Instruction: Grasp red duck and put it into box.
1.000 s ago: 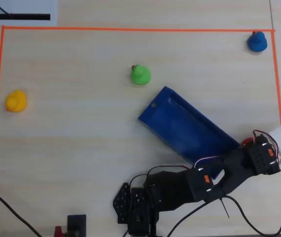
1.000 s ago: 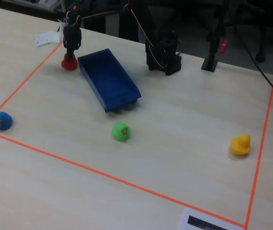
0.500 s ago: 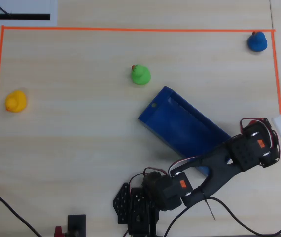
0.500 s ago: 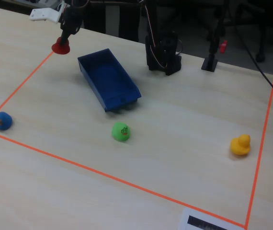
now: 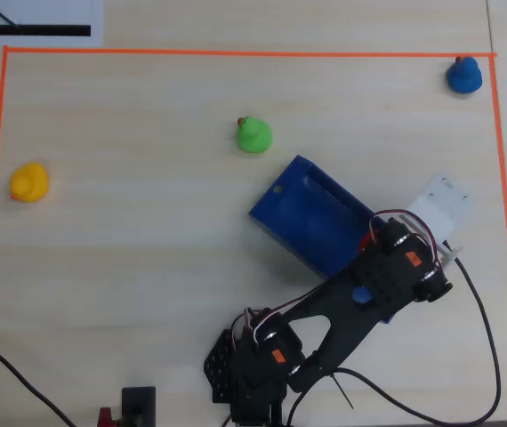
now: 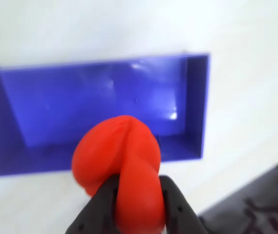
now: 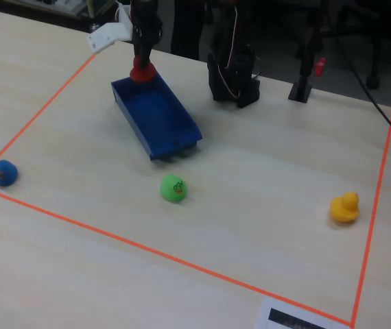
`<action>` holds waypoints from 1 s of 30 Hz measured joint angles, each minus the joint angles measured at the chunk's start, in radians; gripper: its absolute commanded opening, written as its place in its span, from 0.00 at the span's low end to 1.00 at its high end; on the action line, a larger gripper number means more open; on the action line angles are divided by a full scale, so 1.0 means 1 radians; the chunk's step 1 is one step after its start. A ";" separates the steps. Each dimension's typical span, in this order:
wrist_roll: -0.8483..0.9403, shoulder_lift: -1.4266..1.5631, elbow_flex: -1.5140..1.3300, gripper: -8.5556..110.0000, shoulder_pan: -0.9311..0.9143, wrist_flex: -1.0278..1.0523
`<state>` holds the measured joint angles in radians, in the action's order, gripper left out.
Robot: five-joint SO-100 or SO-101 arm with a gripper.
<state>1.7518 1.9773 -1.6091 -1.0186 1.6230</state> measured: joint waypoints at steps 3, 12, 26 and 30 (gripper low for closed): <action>0.049 0.067 -0.094 0.07 0.008 -0.002; 0.067 0.253 -0.430 0.08 0.057 -0.212; 0.058 0.293 -0.526 0.21 0.084 -0.403; 0.058 0.281 -0.526 0.21 0.083 -0.414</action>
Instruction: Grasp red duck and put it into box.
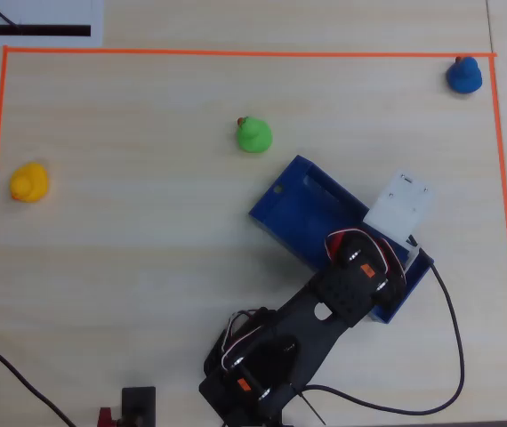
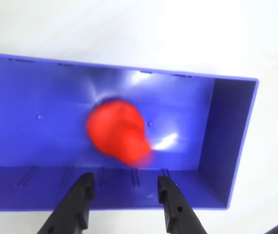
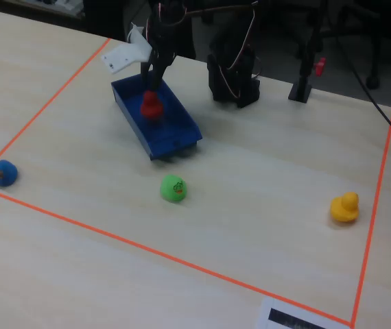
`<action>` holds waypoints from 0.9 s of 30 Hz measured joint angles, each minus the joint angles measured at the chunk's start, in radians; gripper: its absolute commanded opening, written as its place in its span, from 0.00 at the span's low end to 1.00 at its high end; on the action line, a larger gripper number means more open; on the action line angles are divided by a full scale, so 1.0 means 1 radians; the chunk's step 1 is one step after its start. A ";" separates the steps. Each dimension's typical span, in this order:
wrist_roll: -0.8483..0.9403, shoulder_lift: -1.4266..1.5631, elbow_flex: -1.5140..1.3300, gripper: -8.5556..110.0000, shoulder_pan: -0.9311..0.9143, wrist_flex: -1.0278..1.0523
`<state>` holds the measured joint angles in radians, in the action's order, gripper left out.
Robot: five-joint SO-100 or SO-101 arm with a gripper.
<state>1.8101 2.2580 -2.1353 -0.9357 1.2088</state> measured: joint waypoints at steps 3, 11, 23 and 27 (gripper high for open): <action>0.000 0.000 0.000 0.21 -0.006 0.000; -0.060 0.000 0.011 0.21 -0.006 -0.002; -0.255 0.000 0.230 0.10 0.360 0.153; -0.256 0.037 0.267 0.07 0.554 0.291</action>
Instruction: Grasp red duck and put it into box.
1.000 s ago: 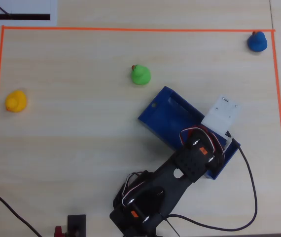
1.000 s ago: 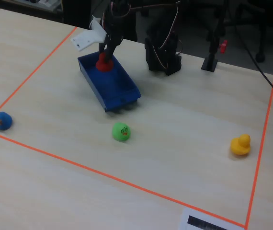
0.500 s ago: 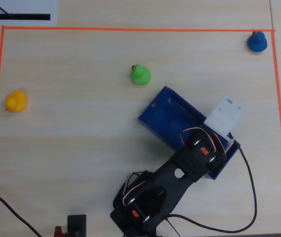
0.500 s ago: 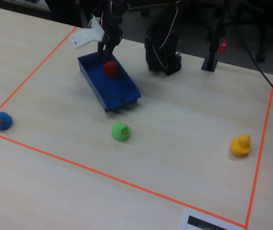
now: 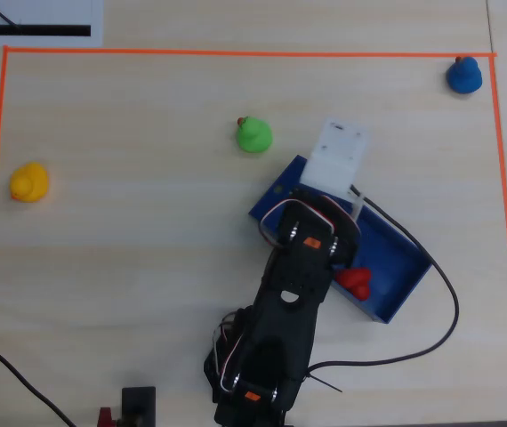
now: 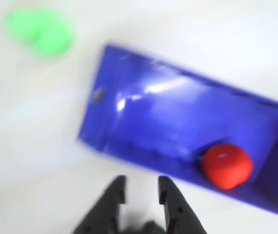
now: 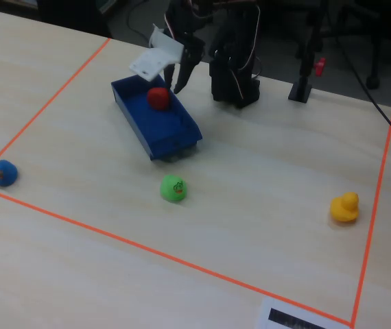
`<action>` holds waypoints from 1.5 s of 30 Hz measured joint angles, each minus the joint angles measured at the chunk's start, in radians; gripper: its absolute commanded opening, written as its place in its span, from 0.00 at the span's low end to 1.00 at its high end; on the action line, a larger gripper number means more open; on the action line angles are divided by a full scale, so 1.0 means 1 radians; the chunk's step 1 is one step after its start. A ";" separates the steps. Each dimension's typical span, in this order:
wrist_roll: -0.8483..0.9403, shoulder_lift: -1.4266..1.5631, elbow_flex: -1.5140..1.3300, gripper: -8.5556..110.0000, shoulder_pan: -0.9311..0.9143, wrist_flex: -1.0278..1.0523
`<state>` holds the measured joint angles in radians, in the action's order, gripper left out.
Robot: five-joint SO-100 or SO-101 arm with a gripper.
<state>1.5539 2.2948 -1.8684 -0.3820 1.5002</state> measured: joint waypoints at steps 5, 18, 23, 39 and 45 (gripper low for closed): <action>0.006 0.129 -0.083 0.07 0.224 0.011; 0.075 0.531 -0.650 0.07 0.334 -0.193; 0.094 0.617 -0.828 0.07 0.353 -0.267; 0.094 0.856 -1.147 0.07 0.442 -0.310; 0.106 0.948 -1.189 0.07 0.442 -0.222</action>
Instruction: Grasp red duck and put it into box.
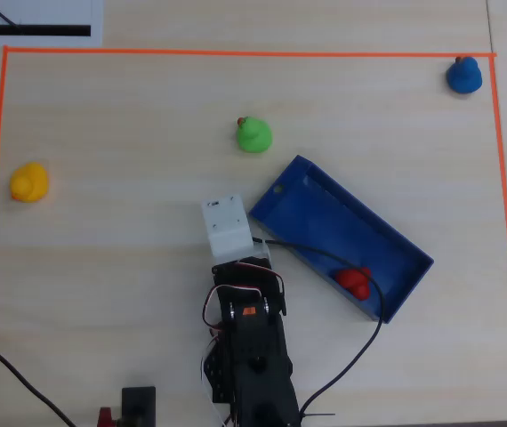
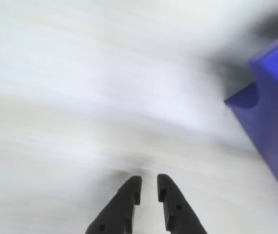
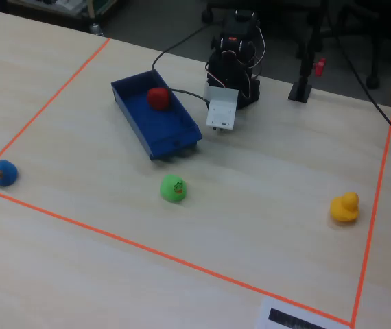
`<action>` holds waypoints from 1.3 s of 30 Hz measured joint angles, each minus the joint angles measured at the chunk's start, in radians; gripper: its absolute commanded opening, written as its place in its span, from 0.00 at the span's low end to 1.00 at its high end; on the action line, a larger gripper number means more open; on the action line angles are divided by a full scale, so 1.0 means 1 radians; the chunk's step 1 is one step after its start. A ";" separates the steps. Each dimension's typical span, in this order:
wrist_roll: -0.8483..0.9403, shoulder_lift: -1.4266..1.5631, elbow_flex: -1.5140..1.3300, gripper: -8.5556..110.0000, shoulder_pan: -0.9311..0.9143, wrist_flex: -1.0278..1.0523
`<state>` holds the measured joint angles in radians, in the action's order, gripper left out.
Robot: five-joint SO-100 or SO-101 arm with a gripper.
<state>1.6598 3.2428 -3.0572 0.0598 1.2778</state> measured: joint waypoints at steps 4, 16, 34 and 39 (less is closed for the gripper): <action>-0.002 0.034 -0.021 0.07 0.000 0.026; -0.018 0.069 -0.046 0.07 0.000 0.038; -0.034 0.069 -0.049 0.08 0.000 0.038; -0.034 0.069 -0.049 0.08 0.000 0.040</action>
<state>1.6260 3.3119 -3.1063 0.0598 1.3177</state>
